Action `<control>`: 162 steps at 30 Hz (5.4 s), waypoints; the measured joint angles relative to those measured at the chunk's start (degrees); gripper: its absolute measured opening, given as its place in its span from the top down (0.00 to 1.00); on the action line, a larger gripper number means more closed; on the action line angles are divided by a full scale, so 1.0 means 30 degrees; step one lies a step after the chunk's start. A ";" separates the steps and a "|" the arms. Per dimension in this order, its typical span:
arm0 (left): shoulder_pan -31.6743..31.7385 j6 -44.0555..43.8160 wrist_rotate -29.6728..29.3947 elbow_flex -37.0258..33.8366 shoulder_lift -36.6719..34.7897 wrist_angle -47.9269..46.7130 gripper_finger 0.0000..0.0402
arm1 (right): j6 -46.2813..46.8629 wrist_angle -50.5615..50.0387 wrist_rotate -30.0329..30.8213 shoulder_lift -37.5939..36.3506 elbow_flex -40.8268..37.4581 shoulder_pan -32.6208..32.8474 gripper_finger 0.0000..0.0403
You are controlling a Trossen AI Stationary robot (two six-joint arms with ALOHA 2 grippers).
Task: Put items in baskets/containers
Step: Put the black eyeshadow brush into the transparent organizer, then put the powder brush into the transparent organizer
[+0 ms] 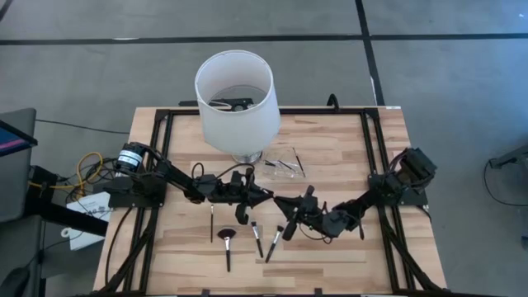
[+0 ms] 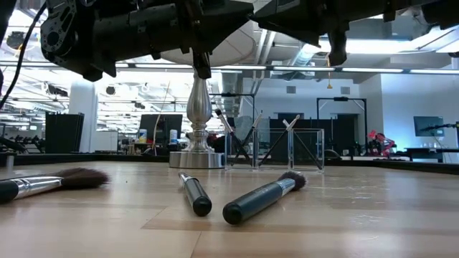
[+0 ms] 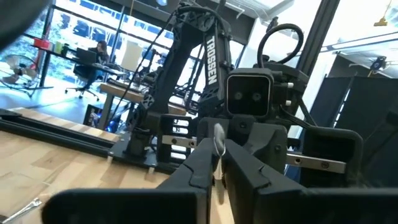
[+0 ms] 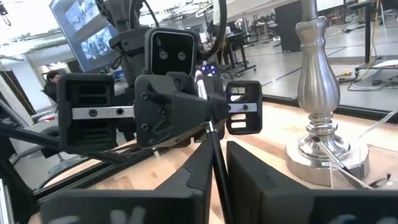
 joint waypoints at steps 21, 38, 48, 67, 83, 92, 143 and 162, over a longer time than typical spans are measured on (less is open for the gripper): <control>0.1697 0.2793 -0.1447 0.1714 0.0000 -0.4128 0.95 | -1.0604 0.0061 0.6939 -0.4762 0.0000 0.3187 0.67; 0.1105 0.8484 -0.8273 0.3264 0.0000 -0.7992 0.96 | -0.9723 -0.1776 0.6870 -0.4962 0.0000 0.3466 0.68; 0.2064 0.8405 -0.8248 0.3264 0.0000 -0.9551 0.95 | -0.8477 -0.2200 0.6811 -0.4954 0.0000 0.3101 0.68; 0.2155 0.8266 -0.7132 0.3257 0.0000 -1.0757 0.84 | -0.3007 -0.5721 -0.0096 -0.4954 0.0000 0.0755 0.68; -0.0401 0.8223 -0.7108 0.2232 -0.5387 -1.4610 0.75 | -0.1082 -0.9297 -0.6830 -0.4947 0.0000 0.0164 0.66; -0.2536 0.5981 -0.7050 -0.1163 -0.9999 -1.6304 0.75 | -0.0347 -1.0918 -1.3426 -0.3073 0.0019 -0.0991 0.57; -0.1277 -0.1253 -0.1583 -0.3381 -1.0541 -1.5769 0.75 | -0.4954 -1.3112 -2.2295 0.0418 0.0518 -0.5241 0.91; -0.0787 0.0293 -0.0671 -0.2057 -0.4701 -1.5728 0.75 | -0.6966 -2.0634 -1.5134 -0.0576 0.4983 -0.5284 0.90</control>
